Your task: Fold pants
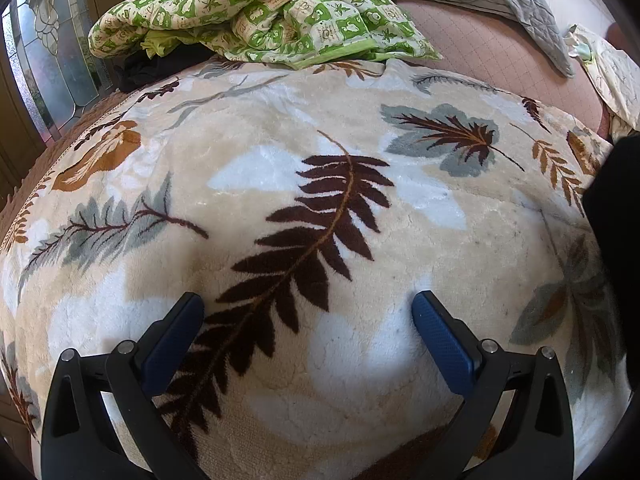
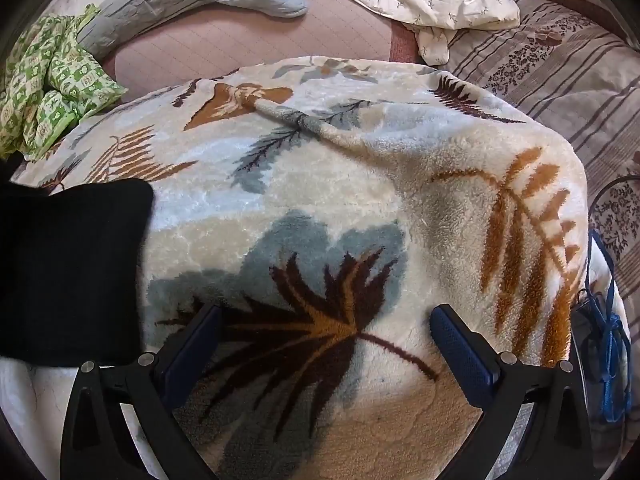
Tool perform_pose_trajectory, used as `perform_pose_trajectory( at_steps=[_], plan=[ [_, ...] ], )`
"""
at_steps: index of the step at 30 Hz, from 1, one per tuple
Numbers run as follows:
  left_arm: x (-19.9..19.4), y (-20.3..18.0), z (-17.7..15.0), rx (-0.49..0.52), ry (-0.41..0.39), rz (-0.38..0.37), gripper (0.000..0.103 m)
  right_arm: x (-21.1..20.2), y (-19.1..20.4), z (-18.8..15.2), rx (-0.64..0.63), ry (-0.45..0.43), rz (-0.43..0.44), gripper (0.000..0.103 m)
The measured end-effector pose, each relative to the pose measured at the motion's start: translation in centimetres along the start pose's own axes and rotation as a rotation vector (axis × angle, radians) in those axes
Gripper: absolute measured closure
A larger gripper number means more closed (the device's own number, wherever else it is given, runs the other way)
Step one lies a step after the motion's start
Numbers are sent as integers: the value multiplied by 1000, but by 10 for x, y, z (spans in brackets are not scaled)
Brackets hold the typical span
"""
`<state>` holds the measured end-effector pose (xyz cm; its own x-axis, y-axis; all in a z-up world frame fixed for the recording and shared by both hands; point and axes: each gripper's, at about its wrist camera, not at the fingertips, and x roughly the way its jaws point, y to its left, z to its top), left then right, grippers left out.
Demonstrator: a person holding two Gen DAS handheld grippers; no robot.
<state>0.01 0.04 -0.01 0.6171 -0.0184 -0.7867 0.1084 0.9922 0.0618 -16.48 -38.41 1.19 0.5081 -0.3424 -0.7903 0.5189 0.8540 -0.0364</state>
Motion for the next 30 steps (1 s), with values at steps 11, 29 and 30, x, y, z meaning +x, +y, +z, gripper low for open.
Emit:
perform_pose_trajectory(
  at_steps=[11, 29, 30],
  plan=[
    [0, 0, 0, 0, 0, 0, 0, 5, 10, 2, -8, 11, -10, 1],
    [-2, 0, -2, 5, 0, 6, 0, 0, 0, 0, 1, 7, 2, 1],
    [-2, 0, -2, 4, 0, 5, 0, 0, 0, 0, 2, 7, 2, 1]
  ],
)
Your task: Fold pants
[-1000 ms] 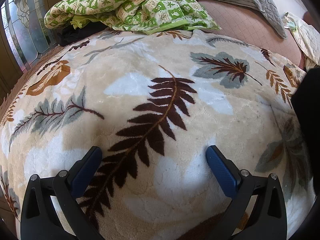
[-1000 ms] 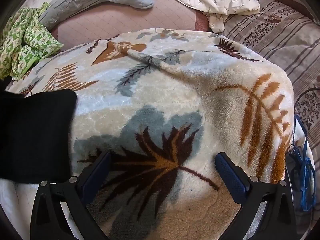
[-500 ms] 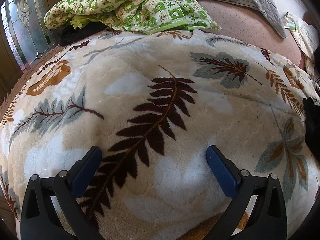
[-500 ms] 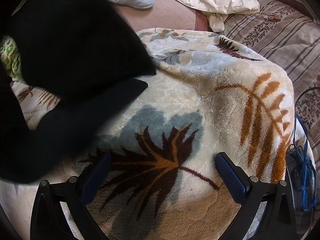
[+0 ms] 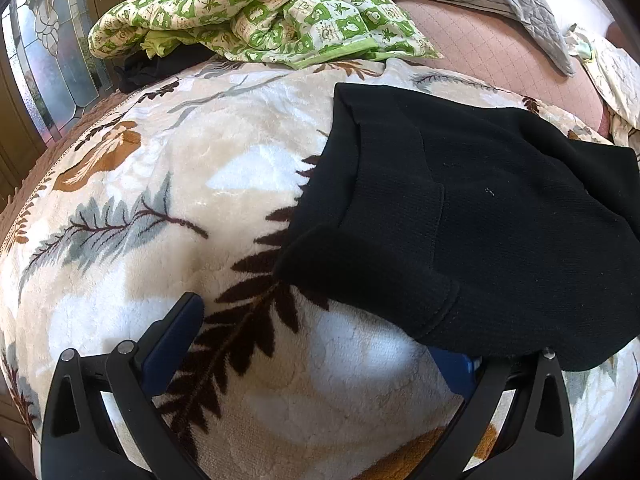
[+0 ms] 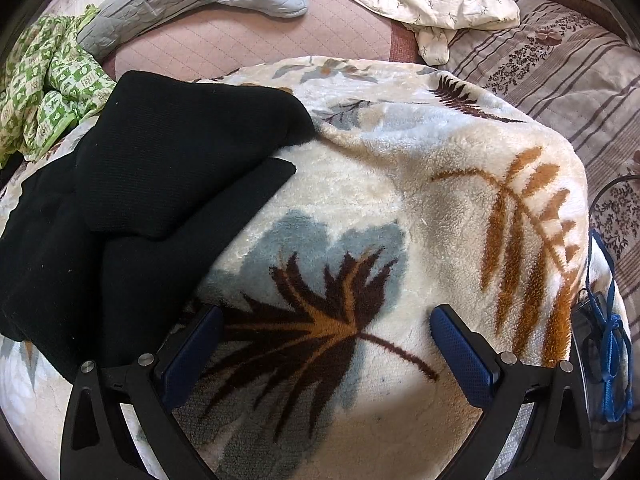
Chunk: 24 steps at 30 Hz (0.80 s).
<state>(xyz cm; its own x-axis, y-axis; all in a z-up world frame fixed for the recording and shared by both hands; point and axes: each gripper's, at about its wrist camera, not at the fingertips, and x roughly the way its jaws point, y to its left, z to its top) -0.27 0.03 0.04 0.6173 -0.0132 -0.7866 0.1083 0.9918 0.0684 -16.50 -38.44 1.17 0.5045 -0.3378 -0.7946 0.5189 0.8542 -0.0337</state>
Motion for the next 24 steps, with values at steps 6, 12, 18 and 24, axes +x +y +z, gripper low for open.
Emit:
perform_pose_trajectory(
  at_steps=[6, 12, 18, 24],
  plan=[
    [0, 0, 0, 1, -1, 2, 0, 0, 2, 0, -4, 0, -6, 1],
    [-1, -1, 2, 0, 1, 0, 0, 1, 0, 0, 0, 1, -1, 1],
    [-4, 0, 3, 25, 54, -8, 0, 1, 2, 1, -4, 7, -8, 1],
    [-37, 7, 3, -9, 38, -75, 0, -22, 3, -3, 16, 30, 25, 0]
  ],
)
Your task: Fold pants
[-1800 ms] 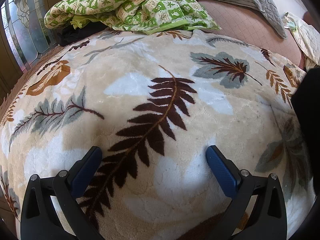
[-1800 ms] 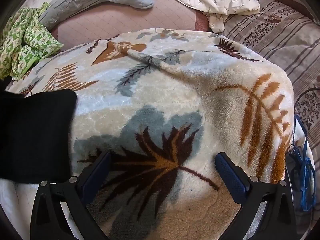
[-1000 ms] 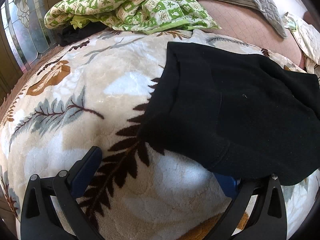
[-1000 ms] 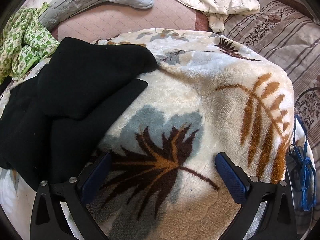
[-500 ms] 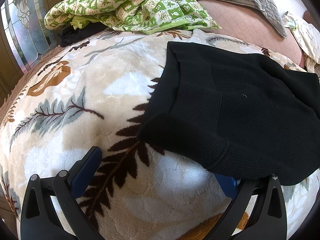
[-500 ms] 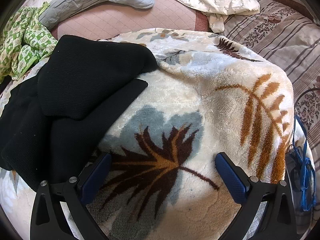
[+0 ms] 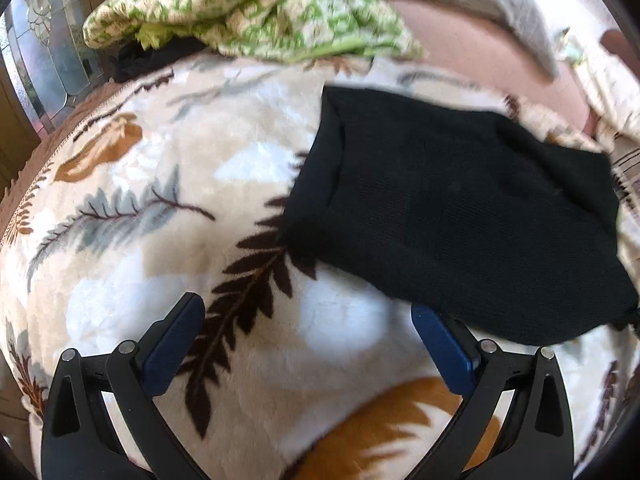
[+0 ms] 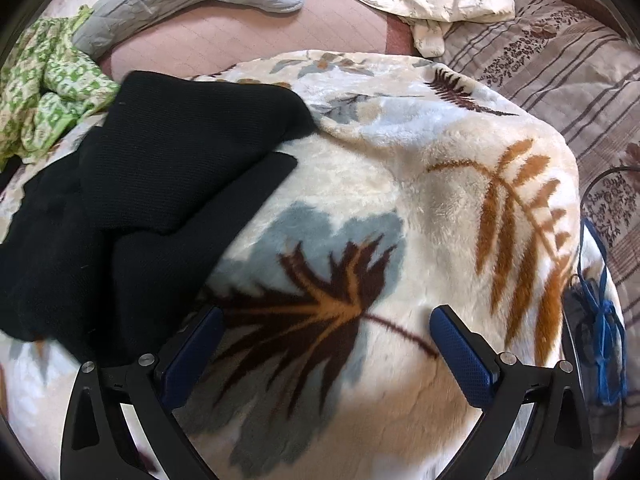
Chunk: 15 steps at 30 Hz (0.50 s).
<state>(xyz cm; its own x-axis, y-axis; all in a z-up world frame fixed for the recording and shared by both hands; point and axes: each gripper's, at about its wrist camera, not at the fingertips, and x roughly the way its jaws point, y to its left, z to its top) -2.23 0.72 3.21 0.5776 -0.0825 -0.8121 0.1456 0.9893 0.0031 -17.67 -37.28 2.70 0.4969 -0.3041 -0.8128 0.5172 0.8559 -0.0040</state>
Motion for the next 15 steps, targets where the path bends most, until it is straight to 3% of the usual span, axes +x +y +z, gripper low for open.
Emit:
perform_pose_trajectory(
  at_steps=[4, 8, 15],
  plan=[
    [-36, -4, -1, 27, -111, -12, 0, -33, 15, -2, -49, -53, 75, 0],
    [-48, -12, 0, 42, -140, -48, 0, -60, 33, -4, -117, -141, 94, 0],
    [-51, -28, 3, 59, -160, -65, 0, -61, 55, 5, -111, -139, 163, 1]
  ],
)
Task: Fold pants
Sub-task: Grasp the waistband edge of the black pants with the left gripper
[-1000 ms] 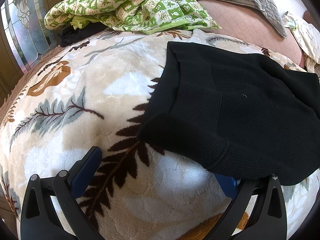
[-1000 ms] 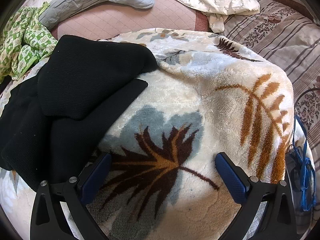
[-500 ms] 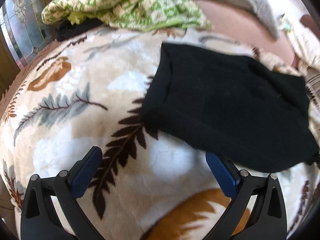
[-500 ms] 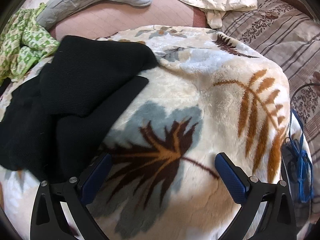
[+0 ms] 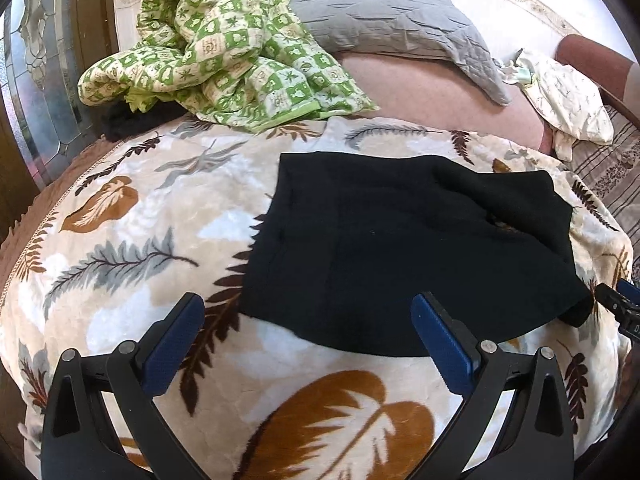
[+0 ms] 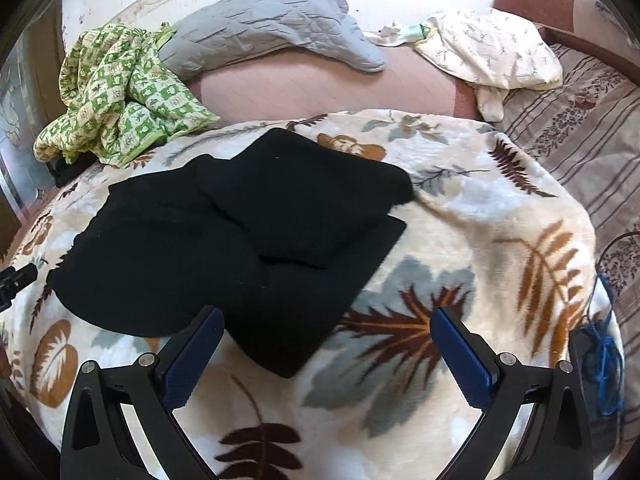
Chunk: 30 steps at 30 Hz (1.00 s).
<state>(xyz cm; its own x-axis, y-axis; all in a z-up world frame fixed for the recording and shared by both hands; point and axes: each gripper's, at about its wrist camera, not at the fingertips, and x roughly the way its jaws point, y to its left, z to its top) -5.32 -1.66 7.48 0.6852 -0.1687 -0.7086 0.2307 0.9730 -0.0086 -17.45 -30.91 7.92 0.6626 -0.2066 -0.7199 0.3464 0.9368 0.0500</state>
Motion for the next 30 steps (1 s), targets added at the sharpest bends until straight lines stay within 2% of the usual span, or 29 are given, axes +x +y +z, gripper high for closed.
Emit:
perform_pose_trajectory(
  at_steps=[9, 13, 16, 18, 20, 24, 26, 28, 29, 30],
  plan=[
    [10, -8, -3, 10, 13, -9, 0, 6, -6, 6, 65, 0, 24, 1],
    [20, 0, -6, -43, 55, -41, 0, 14, -19, 5, 95, 23, -5, 4],
    [26, 7, -10, -90, 91, -66, 0, 25, -34, 1, 153, 57, -11, 15],
    [31, 9, -12, -111, 107, -73, 0, 39, -47, 0, 209, 81, 8, 32],
    [37, 10, -13, -137, 130, -91, 0, 51, -54, 1, 235, 97, 1, 39],
    [53, 11, -14, -181, 187, -119, 0, 74, -57, 10, 241, 114, 55, 40],
    [63, 8, -16, -199, 220, -141, 0, 90, -58, 14, 236, 128, 21, 40],
    [67, 3, -15, -192, 209, -118, 0, 96, -54, 16, 218, 87, 1, 39],
    [68, -2, -14, -176, 197, -114, 0, 99, -50, 16, 199, 86, -8, 41],
    [70, -5, -13, -164, 200, -125, 0, 101, -46, 18, 185, 89, -14, 48]
  ],
)
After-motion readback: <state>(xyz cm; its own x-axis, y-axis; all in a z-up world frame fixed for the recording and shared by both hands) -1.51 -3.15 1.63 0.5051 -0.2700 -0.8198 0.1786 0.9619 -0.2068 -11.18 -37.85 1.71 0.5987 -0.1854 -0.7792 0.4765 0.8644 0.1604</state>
